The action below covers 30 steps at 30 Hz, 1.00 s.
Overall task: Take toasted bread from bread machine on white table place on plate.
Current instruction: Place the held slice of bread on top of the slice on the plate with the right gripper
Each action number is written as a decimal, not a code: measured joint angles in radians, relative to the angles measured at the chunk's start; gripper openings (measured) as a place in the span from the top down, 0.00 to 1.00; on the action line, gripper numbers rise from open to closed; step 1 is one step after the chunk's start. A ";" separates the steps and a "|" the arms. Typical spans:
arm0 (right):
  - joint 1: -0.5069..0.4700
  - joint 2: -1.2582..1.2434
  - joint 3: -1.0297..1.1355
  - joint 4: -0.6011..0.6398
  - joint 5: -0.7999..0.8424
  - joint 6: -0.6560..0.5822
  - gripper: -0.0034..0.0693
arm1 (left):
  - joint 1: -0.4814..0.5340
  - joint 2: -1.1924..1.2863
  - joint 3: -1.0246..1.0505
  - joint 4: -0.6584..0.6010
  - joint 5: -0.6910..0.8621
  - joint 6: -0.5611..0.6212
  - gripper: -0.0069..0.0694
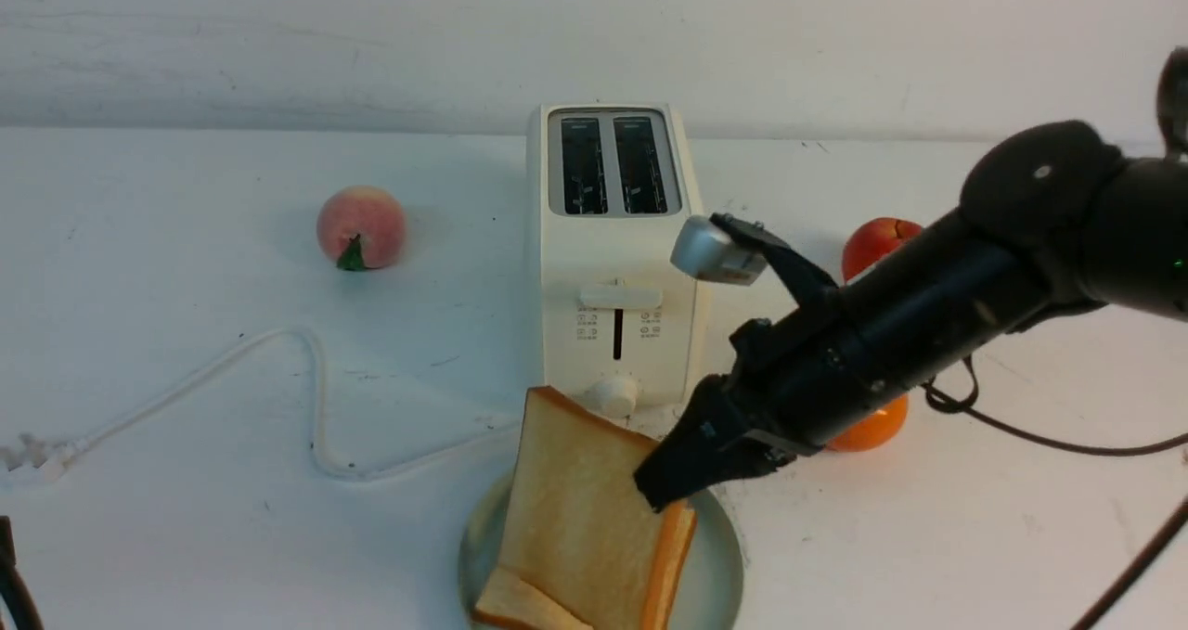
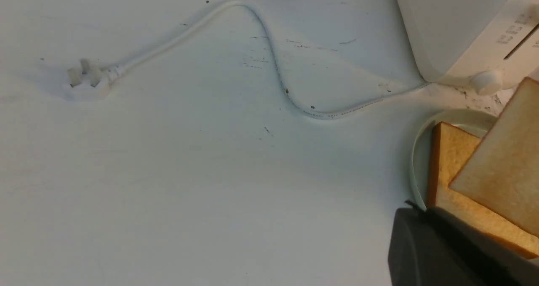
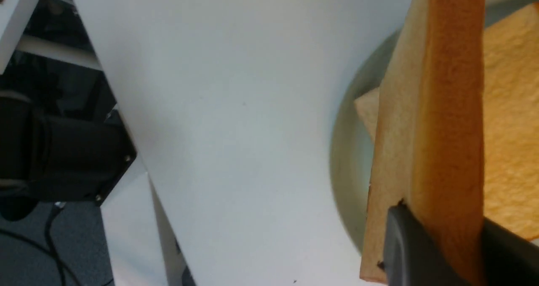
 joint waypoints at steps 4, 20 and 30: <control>0.000 0.034 0.000 0.007 -0.051 -0.003 0.82 | 0.000 0.000 0.000 0.000 0.010 0.001 0.93; 0.000 0.047 0.000 -0.075 -0.074 -0.004 0.47 | 0.000 0.000 0.000 0.000 0.024 0.002 0.93; 0.000 -0.041 -0.058 -0.233 -0.069 0.018 0.13 | 0.000 0.000 0.000 0.000 0.031 0.002 0.93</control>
